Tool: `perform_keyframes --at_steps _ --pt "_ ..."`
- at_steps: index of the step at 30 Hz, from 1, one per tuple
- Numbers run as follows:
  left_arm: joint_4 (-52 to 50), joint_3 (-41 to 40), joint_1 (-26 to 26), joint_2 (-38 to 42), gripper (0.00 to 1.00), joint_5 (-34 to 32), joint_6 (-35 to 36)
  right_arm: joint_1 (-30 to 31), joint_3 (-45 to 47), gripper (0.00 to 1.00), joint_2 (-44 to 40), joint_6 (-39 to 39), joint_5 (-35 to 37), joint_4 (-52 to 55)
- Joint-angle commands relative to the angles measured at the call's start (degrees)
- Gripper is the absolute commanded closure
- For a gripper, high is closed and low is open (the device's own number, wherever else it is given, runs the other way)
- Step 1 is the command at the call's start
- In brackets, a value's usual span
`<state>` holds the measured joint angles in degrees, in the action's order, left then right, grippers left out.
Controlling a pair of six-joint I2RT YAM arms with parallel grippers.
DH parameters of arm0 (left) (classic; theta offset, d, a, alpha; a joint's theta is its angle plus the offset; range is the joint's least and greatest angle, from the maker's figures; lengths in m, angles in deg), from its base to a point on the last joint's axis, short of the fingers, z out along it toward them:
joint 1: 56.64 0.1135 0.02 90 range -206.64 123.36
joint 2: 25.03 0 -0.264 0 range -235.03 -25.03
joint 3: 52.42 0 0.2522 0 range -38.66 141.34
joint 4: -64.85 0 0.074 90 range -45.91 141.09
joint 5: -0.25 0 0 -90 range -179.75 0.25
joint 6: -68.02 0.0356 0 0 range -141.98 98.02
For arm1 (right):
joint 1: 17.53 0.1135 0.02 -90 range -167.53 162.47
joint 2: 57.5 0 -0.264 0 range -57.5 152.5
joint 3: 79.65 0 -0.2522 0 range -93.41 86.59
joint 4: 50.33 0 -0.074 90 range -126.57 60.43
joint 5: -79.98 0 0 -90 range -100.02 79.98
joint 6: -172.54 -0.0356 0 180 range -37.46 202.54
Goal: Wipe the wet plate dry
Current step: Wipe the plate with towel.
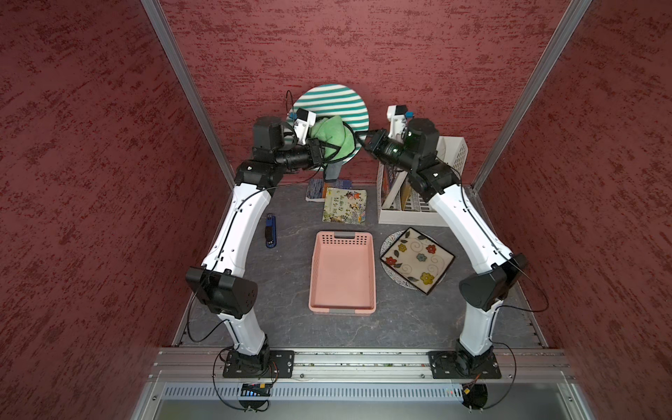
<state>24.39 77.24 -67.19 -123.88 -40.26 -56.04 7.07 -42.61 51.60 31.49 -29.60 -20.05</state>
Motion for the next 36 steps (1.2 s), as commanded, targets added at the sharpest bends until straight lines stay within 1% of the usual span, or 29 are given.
perform_keyframes --at_steps 1,3,4,6,8,9,12,13,16,19,24,27,29,31,34,36 --pt "22.14 -4.88 5.89 6.89 1.00 -1.01 -22.75 -5.46 -4.36 1.00 -7.18 -7.54 -1.94 -14.69" --pt "37.77 -6.31 9.03 6.44 1.00 -0.64 -37.46 -6.68 0.06 1.00 -9.45 -12.77 -3.85 -21.48" --pt "46.81 -7.05 10.26 4.75 1.00 -1.07 -47.32 -6.81 3.26 1.00 -10.29 -16.14 -4.58 -26.60" --pt "60.86 -6.76 11.77 0.65 1.00 -3.44 -61.04 -6.63 8.71 1.00 -11.39 -23.69 -6.12 -36.60" --pt "67.97 -4.27 12.12 -3.28 1.00 -5.71 -67.18 -5.91 12.58 1.00 -11.07 -28.48 -6.72 -45.10" --pt "69.24 -2.35 11.98 -5.13 1.00 -6.16 -68.42 -5.36 13.68 1.00 -10.79 -30.28 -7.20 -47.51" --pt "70.44 4.35 10.50 -8.34 1.00 -7.38 -70.84 -3.66 15.18 1.00 -10.01 -31.33 -8.16 -47.20" --pt "70.45 5.48 9.98 -8.88 1.00 -7.84 -71.36 -3.23 15.01 1.00 -9.35 -31.57 -8.72 -47.30" --pt "73.78 5.52 8.50 -9.46 1.00 -11.10 -76.32 -1.87 12.44 1.00 -6.35 -33.10 -11.21 -46.74" --pt "76.83 5.19 7.42 -9.41 1.00 -14.49 -80.13 -0.37 12.43 1.00 -4.36 -34.27 -13.34 -45.40" --pt "78.06 5.52 5.91 -8.82 1.00 -17.72 -82.42 3.25 12.43 1.00 -1.25 -36.29 -17.93 -47.17" --pt "77.68 6.44 4.27 -9.02 1.00 -18.16 -82.36 5.80 11.62 1.00 0.35 -36.66 -18.52 -48.53" --pt "77.05 6.82 2.06 -9.28 1.00 -17.68 -81.70 7.03 6.70 1.00 3.36 -36.23 -18.01 -47.00" --pt "76.95 6.40 -0.82 -9.75 1.00 -17.07 -81.47 7.10 -0.96 1.00 7.59 -35.24 -16.06 -44.40" --pt "77.40 4.63 -5.08 -9.80 1.00 -16.13 -81.11 5.15 -20.19 1.00 15.95 -32.00 -11.21 -34.99" --pt "77.45 3.21 -6.73 -9.32 1.00 -15.44 -80.83 2.07 -33.04 1.00 22.20 -31.87 -7.23 -29.24"
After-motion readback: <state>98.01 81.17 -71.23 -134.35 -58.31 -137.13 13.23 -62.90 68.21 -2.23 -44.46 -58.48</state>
